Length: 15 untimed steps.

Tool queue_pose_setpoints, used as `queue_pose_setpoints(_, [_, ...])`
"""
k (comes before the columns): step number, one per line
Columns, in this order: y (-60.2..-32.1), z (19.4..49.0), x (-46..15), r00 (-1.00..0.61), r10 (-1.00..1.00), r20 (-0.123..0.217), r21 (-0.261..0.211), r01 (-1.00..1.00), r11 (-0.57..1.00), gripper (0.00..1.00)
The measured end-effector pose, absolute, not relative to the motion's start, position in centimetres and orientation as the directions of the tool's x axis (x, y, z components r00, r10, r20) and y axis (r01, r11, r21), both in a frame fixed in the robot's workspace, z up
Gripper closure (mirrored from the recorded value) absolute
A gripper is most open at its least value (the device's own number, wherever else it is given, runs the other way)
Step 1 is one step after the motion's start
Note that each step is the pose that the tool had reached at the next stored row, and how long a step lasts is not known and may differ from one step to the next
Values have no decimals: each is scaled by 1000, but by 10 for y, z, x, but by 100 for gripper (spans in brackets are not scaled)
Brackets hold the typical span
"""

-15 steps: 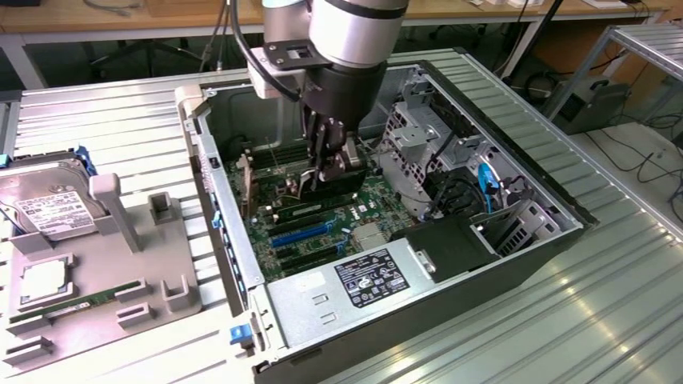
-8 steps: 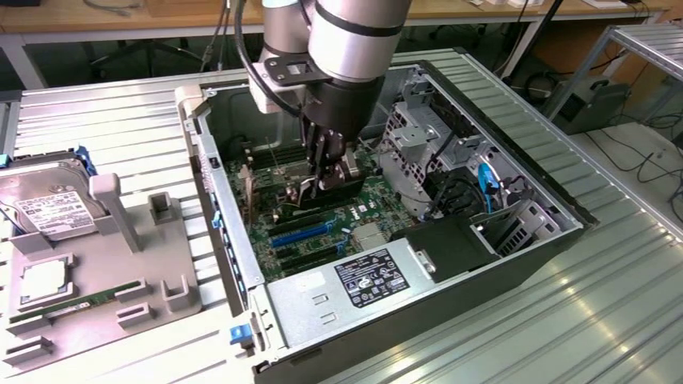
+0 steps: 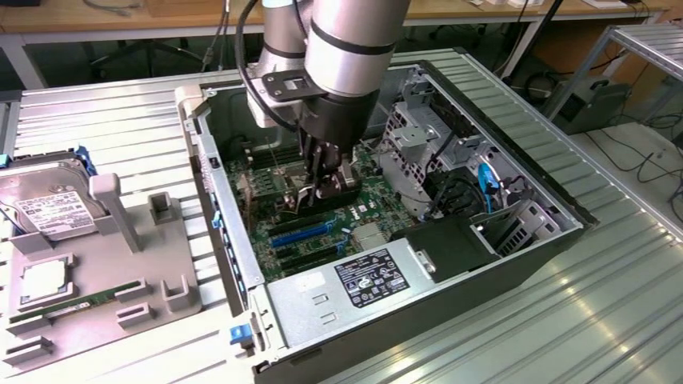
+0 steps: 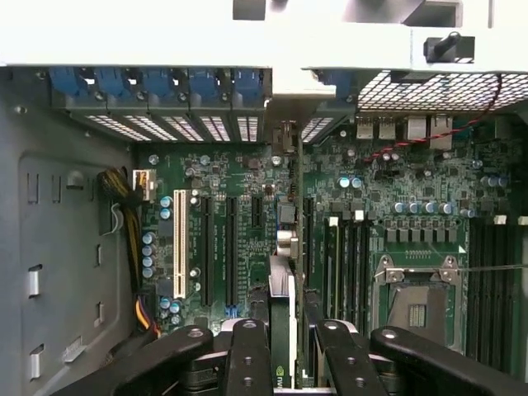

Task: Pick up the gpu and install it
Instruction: 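Insert the gpu into the slot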

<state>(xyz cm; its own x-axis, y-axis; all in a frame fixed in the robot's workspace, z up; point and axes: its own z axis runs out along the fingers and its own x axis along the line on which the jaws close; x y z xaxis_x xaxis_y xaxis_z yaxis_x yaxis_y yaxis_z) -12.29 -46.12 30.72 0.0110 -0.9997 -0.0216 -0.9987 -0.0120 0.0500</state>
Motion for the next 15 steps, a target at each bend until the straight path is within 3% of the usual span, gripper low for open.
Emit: queue_pose_setpoints(15, [-461, 278, -126, 20, -1000, -22, 50, -999, -21, 74])
